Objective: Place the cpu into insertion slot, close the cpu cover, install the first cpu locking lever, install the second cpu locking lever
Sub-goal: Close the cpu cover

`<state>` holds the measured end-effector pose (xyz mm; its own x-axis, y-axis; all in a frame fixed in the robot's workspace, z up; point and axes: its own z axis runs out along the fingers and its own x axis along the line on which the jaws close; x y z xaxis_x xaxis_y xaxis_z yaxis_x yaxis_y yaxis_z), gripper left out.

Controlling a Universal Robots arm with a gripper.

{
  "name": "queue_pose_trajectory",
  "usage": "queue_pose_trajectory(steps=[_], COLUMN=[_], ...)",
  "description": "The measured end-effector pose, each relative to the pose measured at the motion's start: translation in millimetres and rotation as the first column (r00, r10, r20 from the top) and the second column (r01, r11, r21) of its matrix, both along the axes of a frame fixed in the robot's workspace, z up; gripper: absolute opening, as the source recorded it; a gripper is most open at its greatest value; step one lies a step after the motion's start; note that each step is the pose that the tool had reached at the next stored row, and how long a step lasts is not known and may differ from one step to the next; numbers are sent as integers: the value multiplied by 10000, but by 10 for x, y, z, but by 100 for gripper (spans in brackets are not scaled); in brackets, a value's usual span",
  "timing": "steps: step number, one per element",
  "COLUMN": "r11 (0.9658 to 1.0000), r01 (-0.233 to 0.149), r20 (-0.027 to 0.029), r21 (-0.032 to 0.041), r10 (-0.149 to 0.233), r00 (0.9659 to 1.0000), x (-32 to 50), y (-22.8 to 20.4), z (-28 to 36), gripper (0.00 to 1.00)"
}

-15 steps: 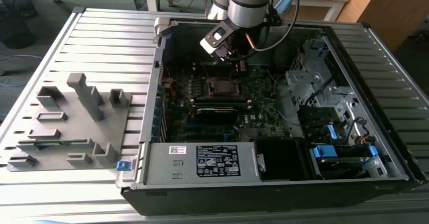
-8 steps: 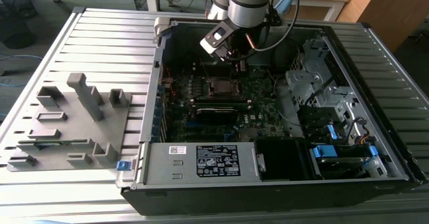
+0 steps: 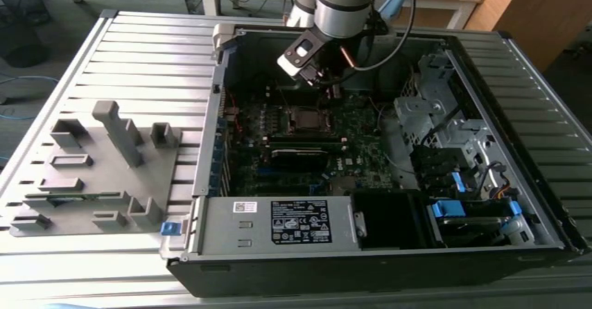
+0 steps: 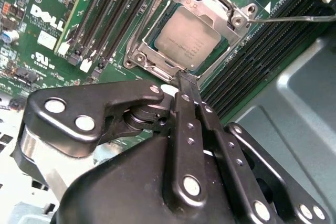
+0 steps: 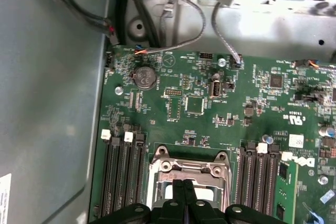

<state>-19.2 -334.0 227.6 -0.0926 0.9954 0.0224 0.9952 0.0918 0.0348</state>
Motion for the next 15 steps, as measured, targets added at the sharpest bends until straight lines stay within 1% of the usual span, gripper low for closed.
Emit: queue_pose_trajectory(steps=[3, 6, 9, 12, 13, 15], r11=[9993, 9968, 9923, 9861, 9848, 9835], r01=[-383, -798, -1236, -1659, -1738, -1806], r20=[0, 0, 0, 0, 0, 0], r21=[0, -1, -1, -1, -1, -1], r10=[383, 798, 1236, 1659, 1738, 1806], r00=[9993, 9968, 9923, 9861, 9848, 9835], x=[-1, -1, -1, -1, -1, -1], y=[0, 0, 0, 0, 0, 0], z=[-1, -2, -3, -4, -4, -5], gripper=[10, 10, 10, 10, 10, 10])
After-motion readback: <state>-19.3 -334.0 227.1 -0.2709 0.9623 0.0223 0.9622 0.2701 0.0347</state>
